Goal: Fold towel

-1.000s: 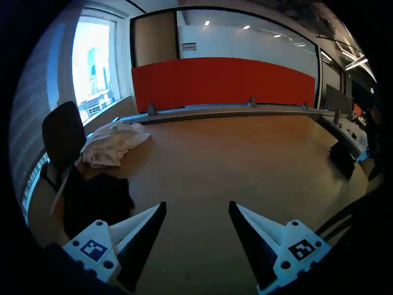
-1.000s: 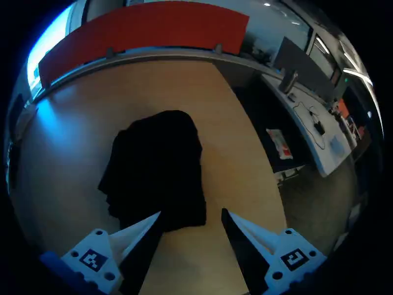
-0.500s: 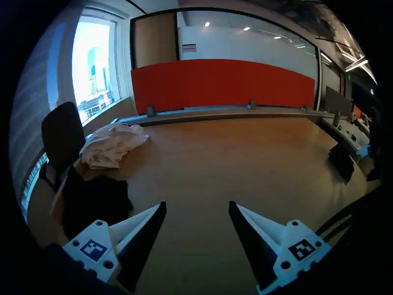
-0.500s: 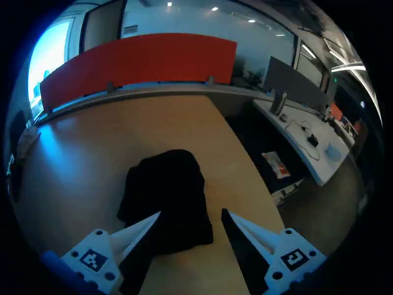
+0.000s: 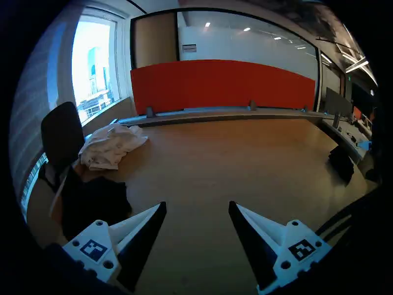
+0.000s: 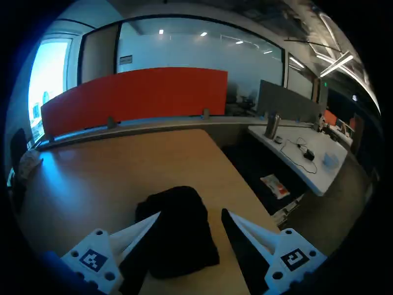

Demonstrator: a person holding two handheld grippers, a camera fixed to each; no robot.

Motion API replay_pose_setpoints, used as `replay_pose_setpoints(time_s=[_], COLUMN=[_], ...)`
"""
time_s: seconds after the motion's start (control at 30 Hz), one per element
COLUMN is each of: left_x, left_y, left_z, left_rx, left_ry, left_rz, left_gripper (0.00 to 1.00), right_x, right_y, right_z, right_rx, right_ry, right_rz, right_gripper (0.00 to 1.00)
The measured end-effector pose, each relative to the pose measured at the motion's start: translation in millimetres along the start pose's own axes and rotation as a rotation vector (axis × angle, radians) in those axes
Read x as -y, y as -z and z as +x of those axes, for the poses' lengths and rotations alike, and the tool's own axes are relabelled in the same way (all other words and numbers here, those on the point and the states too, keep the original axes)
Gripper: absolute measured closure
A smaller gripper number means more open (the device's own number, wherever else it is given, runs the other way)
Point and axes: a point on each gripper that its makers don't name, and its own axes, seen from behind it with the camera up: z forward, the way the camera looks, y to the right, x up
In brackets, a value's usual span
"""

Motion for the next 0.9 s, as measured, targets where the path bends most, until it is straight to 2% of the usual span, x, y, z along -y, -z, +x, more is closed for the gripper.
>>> replay_pose_setpoints(time_s=[0.2,0.5,0.6,0.9], left_x=[-0.6,0.4,0.6,2.2], left_y=[-1.2,-2.6,-3.6,-7.2], left_z=[2,6,9,22], left_rx=[-0.002,-0.007,-0.013,-0.047], left_ry=[0.001,-0.001,0.007,0.029], left_rz=[-0.001,-0.002,0.0,0.008], left_gripper=[0.06,0.06,0.06,0.06], right_x=[6,19,26,51], right_y=[-0.6,10.3,12.7,16.3], right_z=[18,72,83,105], right_rx=[-0.05,-0.216,-0.249,-0.299], right_ry=[0.001,0.024,0.038,0.059], right_rz=[0.009,0.001,0.006,0.043], right_gripper=[0.15,0.13,0.1,0.09])
